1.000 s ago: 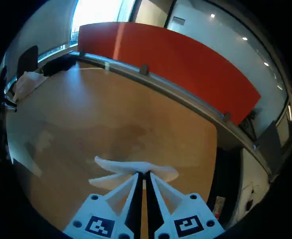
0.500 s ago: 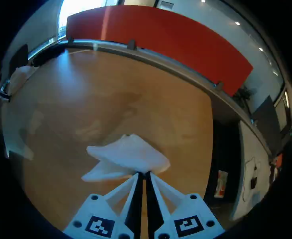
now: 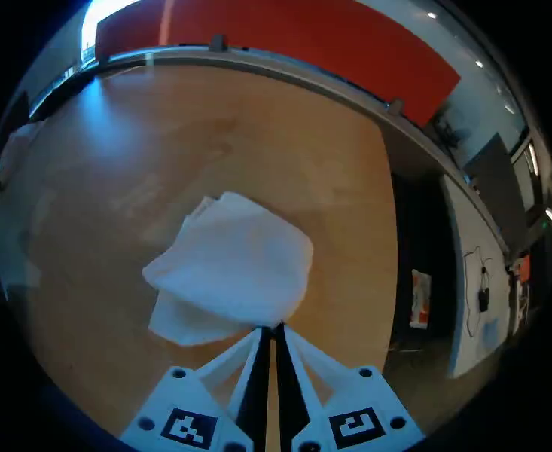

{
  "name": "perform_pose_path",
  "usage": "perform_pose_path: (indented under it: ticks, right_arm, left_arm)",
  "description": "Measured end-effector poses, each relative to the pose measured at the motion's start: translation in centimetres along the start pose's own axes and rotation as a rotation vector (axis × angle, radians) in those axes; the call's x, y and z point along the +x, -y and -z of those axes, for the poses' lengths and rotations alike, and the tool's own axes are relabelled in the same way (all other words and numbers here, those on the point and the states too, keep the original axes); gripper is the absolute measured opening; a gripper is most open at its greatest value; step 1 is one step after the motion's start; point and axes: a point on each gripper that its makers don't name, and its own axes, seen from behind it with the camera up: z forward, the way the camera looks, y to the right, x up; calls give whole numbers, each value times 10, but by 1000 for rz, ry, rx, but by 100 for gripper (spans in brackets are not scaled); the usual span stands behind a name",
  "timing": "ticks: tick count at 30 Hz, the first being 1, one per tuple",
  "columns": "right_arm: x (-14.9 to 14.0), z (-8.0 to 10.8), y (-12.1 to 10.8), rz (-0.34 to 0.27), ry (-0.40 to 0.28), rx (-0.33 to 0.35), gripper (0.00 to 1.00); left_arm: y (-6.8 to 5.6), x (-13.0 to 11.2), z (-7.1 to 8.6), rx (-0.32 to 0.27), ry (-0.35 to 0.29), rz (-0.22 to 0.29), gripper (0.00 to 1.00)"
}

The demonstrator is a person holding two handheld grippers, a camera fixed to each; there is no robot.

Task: Fold towel

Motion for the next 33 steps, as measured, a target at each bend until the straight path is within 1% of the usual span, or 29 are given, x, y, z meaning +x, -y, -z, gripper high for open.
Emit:
perform_pose_path:
  ticks: [8, 15, 20, 26, 31, 33]
  right_arm:
    - [-16, -13, -2, -20, 54, -31, 5]
    - [-32, -23, -3, -29, 111, -52, 6]
    - [-42, -27, -5, -42, 141, -66, 9]
    - [-42, -26, -5, -52, 133, -68, 12]
    - [-42, -24, -5, -49, 128, -68, 16]
    - [-43, -23, -6, -49, 128, -68, 22]
  left_arm:
    - [1, -3, 1, 7, 4, -4, 78]
    - [5, -5, 3, 17, 8, -3, 78]
    - [7, -6, 4, 22, 11, -1, 78]
    - [8, -6, 3, 23, 15, -1, 78]
    - [5, -5, 1, 17, 15, -3, 78]
    - [3, -4, 1, 15, 15, -5, 78]
